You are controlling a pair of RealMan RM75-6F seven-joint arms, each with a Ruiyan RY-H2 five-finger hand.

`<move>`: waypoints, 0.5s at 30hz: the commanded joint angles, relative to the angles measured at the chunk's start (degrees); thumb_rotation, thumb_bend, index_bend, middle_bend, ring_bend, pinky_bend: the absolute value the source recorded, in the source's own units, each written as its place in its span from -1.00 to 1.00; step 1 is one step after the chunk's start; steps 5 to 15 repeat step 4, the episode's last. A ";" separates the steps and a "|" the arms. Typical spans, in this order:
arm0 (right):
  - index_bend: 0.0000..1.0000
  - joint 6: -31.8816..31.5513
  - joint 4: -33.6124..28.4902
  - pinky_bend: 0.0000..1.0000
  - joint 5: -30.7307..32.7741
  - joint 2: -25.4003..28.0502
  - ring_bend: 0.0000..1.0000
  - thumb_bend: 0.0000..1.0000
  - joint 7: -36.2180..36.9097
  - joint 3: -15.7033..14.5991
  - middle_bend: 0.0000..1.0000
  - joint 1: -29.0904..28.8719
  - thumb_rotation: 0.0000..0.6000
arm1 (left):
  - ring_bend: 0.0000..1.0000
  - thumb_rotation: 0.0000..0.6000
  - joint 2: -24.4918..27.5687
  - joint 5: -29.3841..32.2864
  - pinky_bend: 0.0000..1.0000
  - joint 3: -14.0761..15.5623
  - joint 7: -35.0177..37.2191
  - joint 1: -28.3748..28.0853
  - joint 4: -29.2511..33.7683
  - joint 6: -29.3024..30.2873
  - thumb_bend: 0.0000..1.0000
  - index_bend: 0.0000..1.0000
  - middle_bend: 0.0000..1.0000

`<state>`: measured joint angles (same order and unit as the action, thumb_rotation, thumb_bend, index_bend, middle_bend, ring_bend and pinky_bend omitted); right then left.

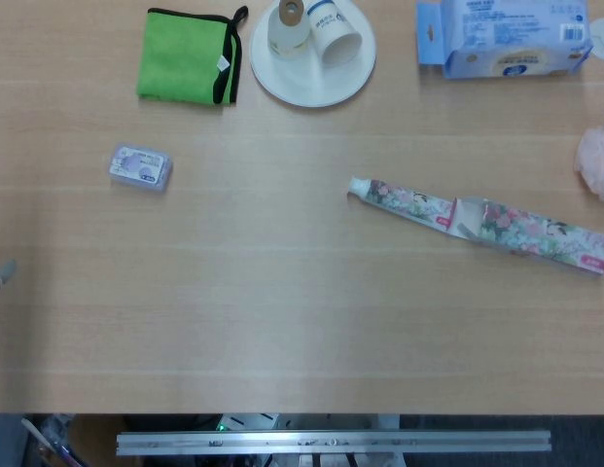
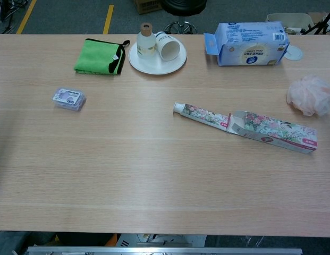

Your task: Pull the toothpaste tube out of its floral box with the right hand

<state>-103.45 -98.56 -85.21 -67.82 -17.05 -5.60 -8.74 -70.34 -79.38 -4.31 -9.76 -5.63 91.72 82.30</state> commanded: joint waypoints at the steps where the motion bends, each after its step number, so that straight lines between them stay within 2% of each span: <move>1: -0.70 -1.43 1.26 -0.40 -0.73 -0.90 -0.79 -1.00 0.93 -0.17 -0.59 2.89 1.00 | -1.00 1.00 0.12 0.08 -0.60 0.02 -0.29 -0.04 0.27 0.02 -0.78 -1.00 -1.00; 4: -0.70 -1.64 1.43 -0.40 -0.50 -0.94 -0.79 -1.00 1.16 0.15 -0.59 4.53 1.00 | -1.00 1.00 0.19 0.19 -0.60 0.05 -0.61 -0.03 0.52 0.10 -0.78 -1.00 -1.00; 15: -0.70 -1.64 1.43 -0.40 -0.50 -0.94 -0.79 -1.00 1.16 0.15 -0.59 4.53 1.00 | -1.00 1.00 0.19 0.19 -0.60 0.05 -0.61 -0.03 0.52 0.10 -0.78 -1.00 -1.00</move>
